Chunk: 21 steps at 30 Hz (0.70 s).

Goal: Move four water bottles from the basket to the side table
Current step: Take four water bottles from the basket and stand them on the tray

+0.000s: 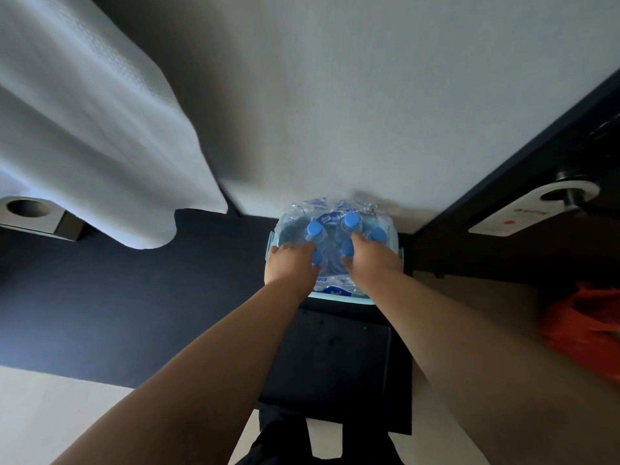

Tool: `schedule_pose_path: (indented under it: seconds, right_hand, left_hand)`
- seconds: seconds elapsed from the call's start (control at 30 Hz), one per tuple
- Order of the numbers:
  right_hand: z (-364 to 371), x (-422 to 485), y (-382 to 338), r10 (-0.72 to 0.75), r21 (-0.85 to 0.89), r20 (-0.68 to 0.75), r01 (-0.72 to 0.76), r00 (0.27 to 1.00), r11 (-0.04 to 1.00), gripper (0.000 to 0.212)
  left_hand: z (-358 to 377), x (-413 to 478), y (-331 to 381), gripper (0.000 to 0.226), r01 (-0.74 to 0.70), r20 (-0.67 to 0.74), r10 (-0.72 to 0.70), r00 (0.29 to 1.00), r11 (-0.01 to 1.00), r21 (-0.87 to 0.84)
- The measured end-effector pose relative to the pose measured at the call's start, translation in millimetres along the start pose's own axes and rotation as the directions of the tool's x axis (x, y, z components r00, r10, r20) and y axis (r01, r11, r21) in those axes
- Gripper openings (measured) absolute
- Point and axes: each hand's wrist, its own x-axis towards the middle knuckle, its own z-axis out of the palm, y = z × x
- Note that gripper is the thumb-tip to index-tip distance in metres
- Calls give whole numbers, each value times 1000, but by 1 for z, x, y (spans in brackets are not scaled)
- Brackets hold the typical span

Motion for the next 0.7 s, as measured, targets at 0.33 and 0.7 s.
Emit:
schedule_pose_path:
  seconds: [0.33,0.7]
  right_hand:
    - [-9,-13,2,-11,2,-78,11,997,1000,26]
    - [-60,-56,-15,-66,148,-323,119,944,982,23]
  left_hand:
    - [-5,-5,0,16,-17,-28,20,999,994,107]
    - [-65,-29,7,16,-54,-188,36,982,994,-93]
